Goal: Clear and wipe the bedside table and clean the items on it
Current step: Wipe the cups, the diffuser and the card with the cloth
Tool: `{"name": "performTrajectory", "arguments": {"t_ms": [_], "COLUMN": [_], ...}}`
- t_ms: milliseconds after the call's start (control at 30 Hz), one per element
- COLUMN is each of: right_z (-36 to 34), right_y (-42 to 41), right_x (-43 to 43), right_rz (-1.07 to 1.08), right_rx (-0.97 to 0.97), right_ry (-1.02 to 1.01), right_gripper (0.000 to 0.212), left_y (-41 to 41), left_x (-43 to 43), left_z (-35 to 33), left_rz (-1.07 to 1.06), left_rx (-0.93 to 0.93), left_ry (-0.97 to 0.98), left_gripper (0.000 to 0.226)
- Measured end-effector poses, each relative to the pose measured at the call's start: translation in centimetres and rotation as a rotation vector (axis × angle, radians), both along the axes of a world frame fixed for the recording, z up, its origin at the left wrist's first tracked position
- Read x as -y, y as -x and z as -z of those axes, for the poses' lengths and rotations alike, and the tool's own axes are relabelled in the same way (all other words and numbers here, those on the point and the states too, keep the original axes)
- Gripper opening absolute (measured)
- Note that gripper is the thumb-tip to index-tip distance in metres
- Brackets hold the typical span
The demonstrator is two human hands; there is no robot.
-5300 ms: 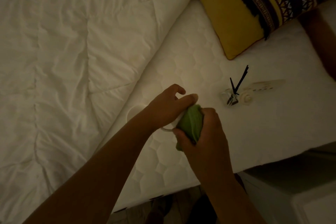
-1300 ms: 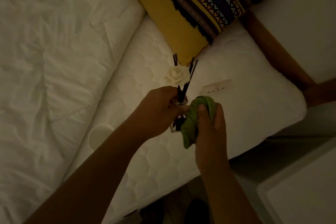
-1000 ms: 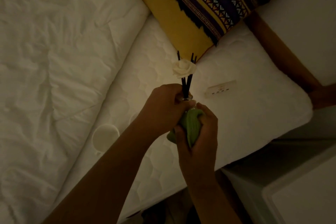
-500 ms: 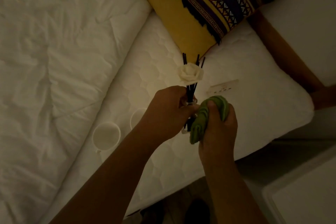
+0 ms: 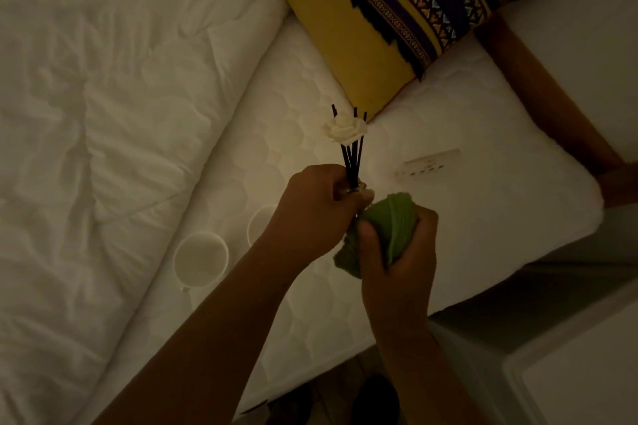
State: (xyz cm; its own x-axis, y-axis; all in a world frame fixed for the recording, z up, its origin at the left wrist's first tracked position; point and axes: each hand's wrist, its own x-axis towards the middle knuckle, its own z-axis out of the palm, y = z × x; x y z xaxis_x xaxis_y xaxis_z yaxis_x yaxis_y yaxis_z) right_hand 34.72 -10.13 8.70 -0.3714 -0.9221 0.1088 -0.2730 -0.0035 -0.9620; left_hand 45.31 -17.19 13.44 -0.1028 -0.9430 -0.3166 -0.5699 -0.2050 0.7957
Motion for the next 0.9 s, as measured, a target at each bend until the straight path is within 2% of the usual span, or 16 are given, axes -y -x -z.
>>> {"name": "performTrajectory", "arguments": {"t_ms": [100,200,300,400,533,667,833,900], "right_z": [1.0,2.7,4.5,6.1,7.1,7.2,6.7,6.5], "right_y": [0.9,1.8,2.5,2.9,3.0,3.5,4.1,4.4], "right_x": [0.0,-0.6,-2.2,-4.0,-5.2,-5.1,-4.3,-4.1], "right_rz": [-0.118,-0.184,-0.157,-0.082,-0.017,0.004,0.011,0.024], "right_rx": [-0.101,-0.165,-0.123,-0.079,0.018,0.016,0.014,0.022], "right_ry": [0.001,-0.101,-0.264,-0.4,-0.515,-0.54,-0.527,-0.511], "right_gripper": [0.038,0.037,0.046,0.038,0.038,0.026,0.021,0.016], "left_y": [0.0,0.0,0.6,1.5,2.3,2.3,2.6,2.7], "left_x": [0.5,1.2,1.4,1.0,0.3,-0.3,-0.1,-0.5], "left_z": [1.1,2.4,4.1,6.4,9.7,12.6,14.6,14.5], "left_rz": [-0.03,-0.032,-0.027,-0.108,-0.217,-0.165,-0.204,-0.246], "left_rx": [-0.016,0.019,-0.003,-0.066,-0.094,0.073,0.03,-0.048], "left_ry": [0.0,0.013,-0.016,-0.027,0.011,0.113,0.176,0.123], "left_gripper": [0.018,0.016,0.013,0.014,0.024,0.032,0.022,0.028]}}
